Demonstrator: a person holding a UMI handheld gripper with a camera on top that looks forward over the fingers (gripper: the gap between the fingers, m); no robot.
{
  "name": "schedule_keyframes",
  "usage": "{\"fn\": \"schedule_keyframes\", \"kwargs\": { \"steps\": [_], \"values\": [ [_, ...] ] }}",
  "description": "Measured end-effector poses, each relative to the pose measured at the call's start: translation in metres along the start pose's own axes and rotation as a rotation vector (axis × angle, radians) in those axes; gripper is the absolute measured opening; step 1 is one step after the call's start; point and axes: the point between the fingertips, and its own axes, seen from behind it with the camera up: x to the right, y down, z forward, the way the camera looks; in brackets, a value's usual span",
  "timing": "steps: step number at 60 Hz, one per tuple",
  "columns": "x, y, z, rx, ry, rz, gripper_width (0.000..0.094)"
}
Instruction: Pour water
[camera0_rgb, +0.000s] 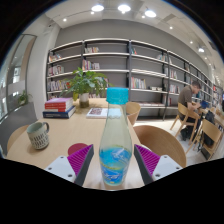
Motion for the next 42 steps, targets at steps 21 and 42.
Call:
{"fn": "schedule_keyframes", "kwargs": {
  "steps": [21,42],
  "values": [
    [-0.004,-0.015,0.027,0.179,0.048,0.027,0.0402],
    [-0.018,-0.028,0.035,0.115,0.128,-0.139,0.0351]
  ]
}}
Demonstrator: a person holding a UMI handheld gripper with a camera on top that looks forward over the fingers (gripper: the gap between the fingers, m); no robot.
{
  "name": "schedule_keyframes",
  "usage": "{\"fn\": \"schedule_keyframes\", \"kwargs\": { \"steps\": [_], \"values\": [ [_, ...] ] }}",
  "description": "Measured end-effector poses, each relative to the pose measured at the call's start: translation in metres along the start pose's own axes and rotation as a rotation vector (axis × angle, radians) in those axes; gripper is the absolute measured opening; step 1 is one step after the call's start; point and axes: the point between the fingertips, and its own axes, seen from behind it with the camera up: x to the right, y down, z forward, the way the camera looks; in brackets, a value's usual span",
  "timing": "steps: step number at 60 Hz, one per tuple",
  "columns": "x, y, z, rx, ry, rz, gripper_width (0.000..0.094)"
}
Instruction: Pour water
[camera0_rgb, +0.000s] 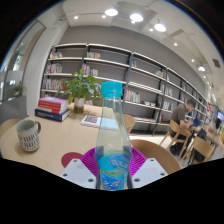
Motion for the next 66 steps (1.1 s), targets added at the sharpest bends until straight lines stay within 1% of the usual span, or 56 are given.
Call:
{"fn": "schedule_keyframes", "kwargs": {
  "steps": [10,13,21,26,27,36,37,44,54,66],
  "values": [
    [-0.041,-0.041,0.010,-0.041,0.000,-0.368,0.0349],
    [-0.061,-0.050,0.014,-0.053,-0.021,-0.506,0.0350],
    [-0.108,-0.061,0.023,-0.066,-0.057,-0.890,0.0352],
    [-0.120,-0.071,0.023,-0.064,-0.067,-1.112,0.0352],
    [-0.121,-0.071,0.034,-0.054,-0.067,-1.152,0.0352],
    [-0.148,-0.085,0.028,-0.028,-0.057,-1.483,0.0350],
    [-0.139,-0.089,0.043,-0.015,-0.065,-1.509,0.0350],
    [-0.151,-0.093,0.037,-0.029,-0.042,-1.691,0.0368],
    [-0.166,-0.105,0.043,0.032,-0.047,-1.939,0.0369],
    [-0.177,-0.118,0.049,0.057,0.012,-2.113,0.0367]
  ]
}}
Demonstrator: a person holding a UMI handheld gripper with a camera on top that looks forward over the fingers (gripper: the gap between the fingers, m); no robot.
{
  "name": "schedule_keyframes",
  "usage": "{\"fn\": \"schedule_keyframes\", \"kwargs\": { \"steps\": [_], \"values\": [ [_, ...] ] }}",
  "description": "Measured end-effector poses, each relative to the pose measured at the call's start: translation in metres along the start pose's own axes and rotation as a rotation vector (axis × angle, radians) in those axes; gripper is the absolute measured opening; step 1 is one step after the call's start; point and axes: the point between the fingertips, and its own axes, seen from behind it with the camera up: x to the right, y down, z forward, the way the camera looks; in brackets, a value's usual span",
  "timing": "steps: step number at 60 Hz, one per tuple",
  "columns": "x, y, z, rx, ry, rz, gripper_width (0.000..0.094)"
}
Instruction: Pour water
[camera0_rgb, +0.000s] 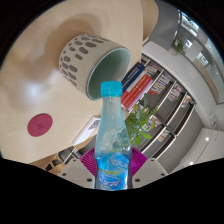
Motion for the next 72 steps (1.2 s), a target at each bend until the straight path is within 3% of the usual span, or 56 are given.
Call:
{"fn": "schedule_keyframes", "kwargs": {
  "steps": [11,21,34,48,60,72],
  "values": [
    [0.008,-0.006,-0.004,0.009,0.026,-0.014,0.0370],
    [0.017,-0.012,-0.011,0.052,0.026,0.214,0.0367],
    [0.073,0.000,-0.037,0.142,0.033,0.909,0.0370],
    [0.068,0.025,-0.041,0.241,-0.009,1.785,0.0386],
    [-0.005,0.025,-0.013,0.194,-0.077,2.127,0.0385],
    [-0.084,0.017,0.018,0.128,-0.131,2.225,0.0385]
  ]
}}
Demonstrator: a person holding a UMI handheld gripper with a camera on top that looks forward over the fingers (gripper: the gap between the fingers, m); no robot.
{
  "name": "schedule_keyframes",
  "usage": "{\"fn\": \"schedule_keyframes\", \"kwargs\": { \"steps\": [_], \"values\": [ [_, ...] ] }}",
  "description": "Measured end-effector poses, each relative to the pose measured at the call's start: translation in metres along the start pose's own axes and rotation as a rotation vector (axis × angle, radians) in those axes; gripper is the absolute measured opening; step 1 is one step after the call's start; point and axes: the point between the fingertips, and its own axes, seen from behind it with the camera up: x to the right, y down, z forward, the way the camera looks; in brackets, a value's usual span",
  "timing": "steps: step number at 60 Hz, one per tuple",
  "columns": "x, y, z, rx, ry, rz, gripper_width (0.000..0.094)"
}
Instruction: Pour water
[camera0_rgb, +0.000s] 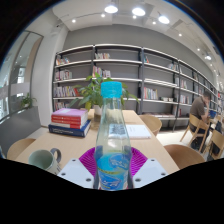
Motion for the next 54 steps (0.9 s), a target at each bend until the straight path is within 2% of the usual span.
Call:
{"fn": "schedule_keyframes", "kwargs": {
  "steps": [6,7,17,25,27,33,35,47,54],
  "values": [
    [0.007,0.032,0.010,-0.038,0.016,0.031,0.0392],
    [0.008,0.024,0.009,0.002,0.014,0.051,0.0398],
    [0.009,0.029,0.005,0.028,0.020,0.056,0.0405],
    [0.009,0.030,0.009,0.011,0.027,0.074,0.0538],
    [0.010,0.035,0.008,-0.015,0.033,0.085,0.0577],
    [0.018,0.055,-0.005,-0.099,0.096,0.122,0.0769],
    [0.020,0.063,-0.017,-0.124,0.108,0.123,0.0799],
    [-0.012,0.105,-0.088,-0.265,0.110,0.093,0.0803],
    [-0.051,0.108,-0.132,-0.329,0.093,0.104,0.0808]
  ]
}}
